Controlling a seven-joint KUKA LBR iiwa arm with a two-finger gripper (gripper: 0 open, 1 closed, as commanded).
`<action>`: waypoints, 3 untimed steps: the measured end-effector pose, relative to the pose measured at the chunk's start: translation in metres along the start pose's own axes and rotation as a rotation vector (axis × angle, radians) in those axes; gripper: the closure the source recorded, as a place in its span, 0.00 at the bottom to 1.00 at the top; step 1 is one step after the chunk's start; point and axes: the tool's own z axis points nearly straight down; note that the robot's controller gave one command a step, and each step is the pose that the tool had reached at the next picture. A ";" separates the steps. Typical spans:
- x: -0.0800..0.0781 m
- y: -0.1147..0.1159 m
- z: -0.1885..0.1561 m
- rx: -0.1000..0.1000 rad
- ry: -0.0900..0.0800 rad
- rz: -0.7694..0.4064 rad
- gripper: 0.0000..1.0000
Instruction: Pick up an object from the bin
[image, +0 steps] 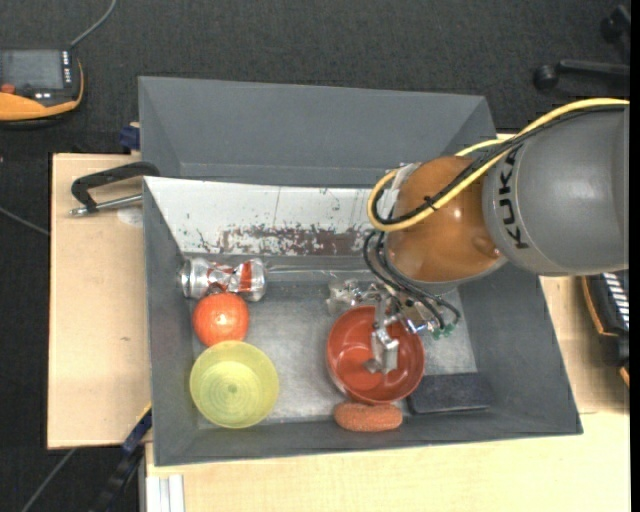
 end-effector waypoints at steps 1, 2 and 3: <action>-0.001 -0.001 0.000 0.001 -0.004 0.003 1.00; -0.022 -0.014 0.023 0.000 -0.010 0.047 1.00; -0.028 0.005 0.023 -0.001 -0.015 0.079 1.00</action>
Offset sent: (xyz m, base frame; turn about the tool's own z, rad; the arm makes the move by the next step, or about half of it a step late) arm 0.0000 0.0000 0.0000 0.0000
